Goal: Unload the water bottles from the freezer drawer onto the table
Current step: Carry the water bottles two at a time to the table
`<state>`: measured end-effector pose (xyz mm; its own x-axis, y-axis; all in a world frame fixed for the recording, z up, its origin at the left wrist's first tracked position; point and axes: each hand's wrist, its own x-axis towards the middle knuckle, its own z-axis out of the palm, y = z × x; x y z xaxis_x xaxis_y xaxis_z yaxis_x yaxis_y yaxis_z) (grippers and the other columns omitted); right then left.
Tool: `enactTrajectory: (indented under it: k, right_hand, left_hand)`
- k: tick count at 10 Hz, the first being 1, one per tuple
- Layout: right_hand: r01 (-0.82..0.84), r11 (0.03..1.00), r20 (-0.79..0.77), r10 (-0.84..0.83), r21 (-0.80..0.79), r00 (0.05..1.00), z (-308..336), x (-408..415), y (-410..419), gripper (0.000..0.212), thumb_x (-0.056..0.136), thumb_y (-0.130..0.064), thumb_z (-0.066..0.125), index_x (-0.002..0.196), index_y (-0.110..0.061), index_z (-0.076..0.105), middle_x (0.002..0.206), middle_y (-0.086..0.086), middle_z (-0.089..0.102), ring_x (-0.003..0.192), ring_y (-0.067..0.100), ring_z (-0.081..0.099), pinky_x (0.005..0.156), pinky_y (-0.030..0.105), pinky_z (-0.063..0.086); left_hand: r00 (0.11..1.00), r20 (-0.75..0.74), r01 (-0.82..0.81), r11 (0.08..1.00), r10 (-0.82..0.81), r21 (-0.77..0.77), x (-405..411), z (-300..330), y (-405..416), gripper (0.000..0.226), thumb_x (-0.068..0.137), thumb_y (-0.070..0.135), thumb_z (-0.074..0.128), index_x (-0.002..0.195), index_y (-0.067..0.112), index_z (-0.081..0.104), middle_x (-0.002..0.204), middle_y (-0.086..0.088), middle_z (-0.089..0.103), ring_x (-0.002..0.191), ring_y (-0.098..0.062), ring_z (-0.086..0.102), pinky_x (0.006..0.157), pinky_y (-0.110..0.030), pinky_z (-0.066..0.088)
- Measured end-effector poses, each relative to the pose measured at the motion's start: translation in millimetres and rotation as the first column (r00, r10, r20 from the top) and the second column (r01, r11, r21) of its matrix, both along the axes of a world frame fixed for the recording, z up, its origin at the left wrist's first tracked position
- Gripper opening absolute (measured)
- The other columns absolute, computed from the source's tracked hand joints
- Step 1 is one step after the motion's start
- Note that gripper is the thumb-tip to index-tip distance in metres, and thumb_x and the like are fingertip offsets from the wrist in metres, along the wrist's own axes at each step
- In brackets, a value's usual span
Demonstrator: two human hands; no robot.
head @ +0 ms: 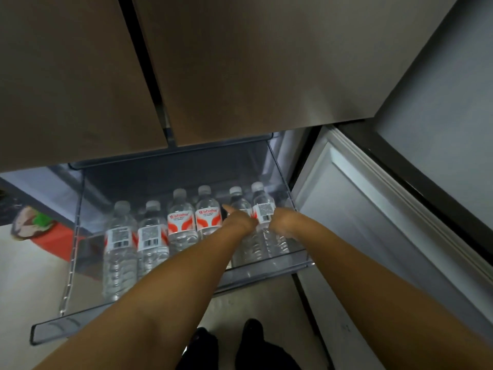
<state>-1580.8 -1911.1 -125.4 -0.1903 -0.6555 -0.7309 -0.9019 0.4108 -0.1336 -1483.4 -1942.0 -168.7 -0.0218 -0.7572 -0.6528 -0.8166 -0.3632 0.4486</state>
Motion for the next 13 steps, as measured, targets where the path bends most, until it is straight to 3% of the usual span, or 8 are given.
enactTrajectory:
  k: [2, 3, 5, 6, 8, 10, 12, 13]
  right_hand:
    - [0.175, 0.984, 0.113, -0.170, -0.041, 0.979, 10, -11, 2, 0.036, 0.096, -0.004, 0.044, 0.129, 0.005, 0.051, 0.073, 0.003, 0.042, 0.061, 0.012, 0.039, 0.065, 0.026, 0.041]
    - [0.206, 0.978, 0.144, -0.201, -0.023, 0.969, 12, -9, -2, 0.035, 0.096, -0.005, 0.042, 0.127, 0.003, 0.054, 0.081, 0.009, 0.053, 0.062, 0.016, 0.047, 0.059, 0.026, 0.043]
    - [0.285, 0.959, 0.164, -0.280, -0.005, 0.946, 25, 0, -7, 0.035, 0.101, -0.012, 0.040, 0.130, 0.003, 0.049, 0.131, 0.023, 0.055, 0.112, 0.036, 0.059, 0.099, 0.043, 0.049]
    - [0.264, 0.964, 0.141, -0.260, -0.014, 0.955, 19, 11, -9, 0.049, 0.100, -0.037, 0.042, 0.135, -0.003, 0.046, 0.134, 0.017, 0.051, 0.118, 0.034, 0.055, 0.098, 0.039, 0.047]
    - [0.343, 0.932, -0.098, -0.354, -0.112, 0.930, -19, 34, -7, 0.095, 0.090, -0.028, 0.062, 0.153, -0.013, -0.008, 0.151, 0.022, 0.027, 0.137, 0.037, 0.034, 0.108, 0.045, 0.035]
    - [0.380, 0.913, 0.185, -0.352, -0.150, 0.918, -12, 21, -9, 0.068, 0.084, -0.021, 0.068, 0.140, 0.000, 0.035, 0.138, 0.022, 0.046, 0.127, 0.039, 0.046, 0.105, 0.045, 0.041]
    - [0.734, 0.619, 0.618, -0.702, 0.281, 0.354, 22, 12, -9, 0.047, 0.083, -0.017, 0.072, 0.125, -0.002, 0.054, 0.106, 0.018, 0.067, 0.093, 0.032, 0.065, 0.083, 0.049, 0.052]
    - [0.719, 0.601, 0.684, -0.688, 0.349, 0.242, 34, 4, -6, 0.050, 0.086, -0.019, 0.069, 0.129, -0.004, 0.049, 0.110, 0.021, 0.065, 0.095, 0.034, 0.066, 0.074, 0.049, 0.056]
  left_hand:
    - [0.997, -0.043, 0.057, 0.998, -0.057, 0.003, 8, 3, -9, 0.093, 0.083, 0.036, 0.069, 0.151, 0.008, 0.013, 0.143, -0.015, 0.044, 0.120, -0.031, 0.055, 0.092, -0.032, 0.045]
    - [0.994, -0.110, -0.028, 0.999, 0.025, -0.027, 17, 5, 1, 0.100, 0.081, 0.037, 0.071, 0.151, 0.008, 0.004, 0.134, -0.016, 0.053, 0.115, -0.032, 0.059, 0.092, -0.036, 0.049]
    - [0.897, -0.438, -0.149, 0.972, 0.055, -0.183, 43, 17, 13, 0.083, 0.081, 0.030, 0.073, 0.146, 0.022, 0.023, 0.128, -0.008, 0.058, 0.110, -0.030, 0.060, 0.087, -0.034, 0.051]
    - [0.782, -0.596, -0.295, 0.951, 0.182, -0.097, 60, 22, 5, 0.084, 0.071, 0.036, 0.076, 0.142, 0.027, 0.031, 0.123, -0.001, 0.060, 0.107, -0.026, 0.062, 0.091, -0.042, 0.053]
    - [0.558, -0.719, -0.421, 0.888, 0.414, 0.184, 87, 21, -1, 0.067, 0.075, 0.031, 0.071, 0.134, 0.020, 0.041, 0.114, -0.011, 0.065, 0.094, -0.028, 0.069, 0.079, -0.044, 0.058]
    - [0.306, -0.701, -0.361, 0.760, 0.645, 0.541, 113, 24, -5, 0.040, 0.089, 0.044, 0.056, 0.113, 0.011, 0.060, 0.093, -0.008, 0.070, 0.080, -0.021, 0.068, 0.073, -0.035, 0.054]
    - [0.200, -0.668, -0.322, 0.692, 0.717, 0.646, 126, 39, -14, 0.061, 0.070, 0.044, 0.078, 0.121, 0.016, 0.057, 0.097, -0.008, 0.062, 0.086, -0.022, 0.062, 0.099, -0.039, 0.046]
    - [0.201, -0.669, -0.299, 0.695, 0.715, 0.653, 126, 43, -13, 0.067, 0.069, 0.043, 0.079, 0.123, 0.010, 0.057, 0.102, -0.011, 0.062, 0.090, -0.025, 0.062, 0.102, -0.042, 0.044]
